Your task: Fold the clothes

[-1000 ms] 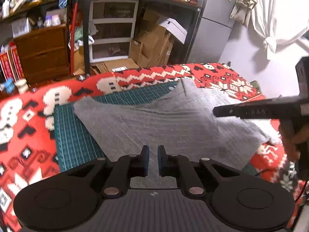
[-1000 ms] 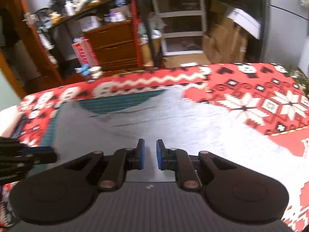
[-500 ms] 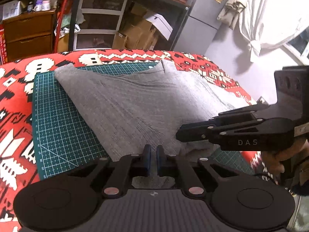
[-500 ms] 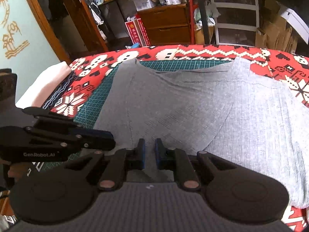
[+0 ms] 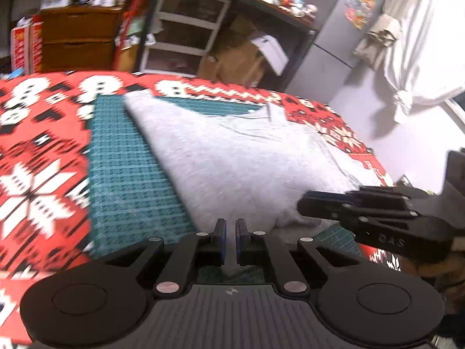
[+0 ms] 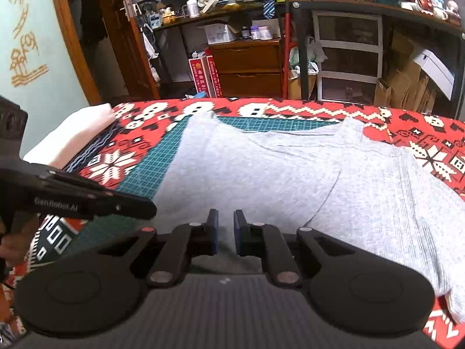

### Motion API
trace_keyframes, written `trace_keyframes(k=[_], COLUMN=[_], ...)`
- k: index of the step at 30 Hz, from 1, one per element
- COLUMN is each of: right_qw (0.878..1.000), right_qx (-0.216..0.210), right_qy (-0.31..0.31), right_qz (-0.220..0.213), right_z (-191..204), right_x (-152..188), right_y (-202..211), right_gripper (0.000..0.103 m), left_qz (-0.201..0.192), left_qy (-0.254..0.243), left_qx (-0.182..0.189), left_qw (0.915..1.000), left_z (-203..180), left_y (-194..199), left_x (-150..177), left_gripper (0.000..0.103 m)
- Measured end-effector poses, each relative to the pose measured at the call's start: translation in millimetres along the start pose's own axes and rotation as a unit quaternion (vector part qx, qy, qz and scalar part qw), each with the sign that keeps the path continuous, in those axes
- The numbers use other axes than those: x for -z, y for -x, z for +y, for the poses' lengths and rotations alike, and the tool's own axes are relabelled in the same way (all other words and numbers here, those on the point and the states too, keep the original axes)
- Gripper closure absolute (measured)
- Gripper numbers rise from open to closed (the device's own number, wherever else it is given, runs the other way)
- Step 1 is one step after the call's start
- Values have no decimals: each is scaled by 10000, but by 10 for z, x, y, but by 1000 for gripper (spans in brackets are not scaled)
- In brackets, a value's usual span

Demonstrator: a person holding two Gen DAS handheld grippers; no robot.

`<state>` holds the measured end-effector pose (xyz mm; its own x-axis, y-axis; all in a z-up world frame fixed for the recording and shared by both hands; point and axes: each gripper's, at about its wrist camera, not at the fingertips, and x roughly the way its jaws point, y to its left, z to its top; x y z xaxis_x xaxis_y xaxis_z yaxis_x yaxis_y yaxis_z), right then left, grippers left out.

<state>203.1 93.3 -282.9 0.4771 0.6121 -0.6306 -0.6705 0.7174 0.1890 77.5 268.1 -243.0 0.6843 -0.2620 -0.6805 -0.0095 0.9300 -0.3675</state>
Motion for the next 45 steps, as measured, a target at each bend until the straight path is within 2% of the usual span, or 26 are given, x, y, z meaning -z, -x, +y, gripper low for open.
trace_keyframes(k=[2,9,15,17,23,26,27,28,30,34,39,40,41,45], right_qw=[10000,9973,9952,9939,9936,9938,9936,9933,9954,9995,9992,9992,9990,9974], right_qx=[-73,-352,-337,-172,47,93,136,183,226,-63,-147,-155,-197,-425], right_qy=[24,641,852,952,1040,1034,1063,1095,893,95,-140,-121,-139,-327], right_qz=[22,83,353,536,431,391,360,326,279,296,345,358,384,476], right_z=[123,670,868,915,970,1019,1034,1048,984,745,680,682,675,640], right_x=[0,-6,1,51,156,181,192,204,197,136,119,117,111,96], right_y=[32,-149,-385,-475,-477,-485,-480,-473,-473,-467,-471,-473,-472,-439], right_gripper=[91,91,90,89,87,77,76,81,98,98,98,99,99,100], left_qz=[87,154,167,177,171,137,126,93,13,-163,-170,-164,-158,-146], left_qy=[125,390,722,903,1363,1547,1608,1652,1762,2082,2365,2346,2324,2241], left_qx=[-147,-280,-398,-416,-323,-246,-221,-145,-102,43,93,60,25,-183], left_qw=[9998,9987,9965,9949,9900,9876,9867,9861,9843,9779,9714,9719,9725,9743], left_z=[44,209,397,490,746,853,888,917,978,1114,1204,1196,1187,1115], left_y=[80,226,216,197,58,-20,-46,-87,-180,-381,-606,-635,-663,-608], left_x=[19,61,-74,-158,-450,-599,-649,-695,-778,-950,-1070,-1071,-1072,-1029], left_gripper=[97,97,97,97,91,85,84,83,83,80,78,81,98,99])
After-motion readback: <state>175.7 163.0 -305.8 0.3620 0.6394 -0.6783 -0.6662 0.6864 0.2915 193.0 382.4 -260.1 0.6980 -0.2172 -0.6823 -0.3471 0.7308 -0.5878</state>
